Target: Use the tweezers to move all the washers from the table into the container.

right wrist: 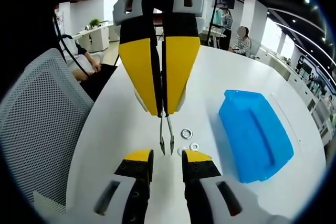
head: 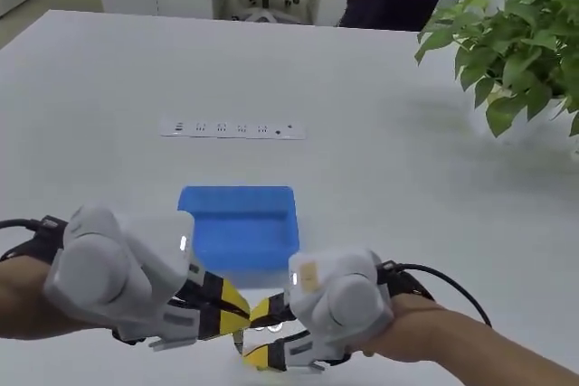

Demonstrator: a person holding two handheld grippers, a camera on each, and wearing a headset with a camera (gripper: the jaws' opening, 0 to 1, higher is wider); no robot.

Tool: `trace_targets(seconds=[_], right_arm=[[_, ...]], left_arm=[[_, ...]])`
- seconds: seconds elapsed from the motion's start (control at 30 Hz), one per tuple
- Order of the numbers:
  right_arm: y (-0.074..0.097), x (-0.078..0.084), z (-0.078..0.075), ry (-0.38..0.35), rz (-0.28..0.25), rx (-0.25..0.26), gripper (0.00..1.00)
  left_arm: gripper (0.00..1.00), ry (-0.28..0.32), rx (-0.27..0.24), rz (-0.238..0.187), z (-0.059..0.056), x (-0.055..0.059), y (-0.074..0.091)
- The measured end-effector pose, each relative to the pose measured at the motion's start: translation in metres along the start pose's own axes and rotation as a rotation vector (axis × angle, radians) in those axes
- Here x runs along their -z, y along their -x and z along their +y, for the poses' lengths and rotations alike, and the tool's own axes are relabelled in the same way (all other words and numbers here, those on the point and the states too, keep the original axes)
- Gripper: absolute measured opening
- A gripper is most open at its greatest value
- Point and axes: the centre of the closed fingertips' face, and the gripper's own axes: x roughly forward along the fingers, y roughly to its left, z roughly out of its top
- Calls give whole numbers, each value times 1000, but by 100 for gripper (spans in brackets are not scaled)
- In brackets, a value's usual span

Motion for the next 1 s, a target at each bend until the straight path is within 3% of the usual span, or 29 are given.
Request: trace_targets(seconds=[0.23,1.0], right_arm=[[8,1,-4,-50,-9,29,33],[48,13,-25,-208,-53,203,54]], left_arm=[[5,-4,-1,4,4,-2,2],[5,-10,-2,-11,19,-10,-3]])
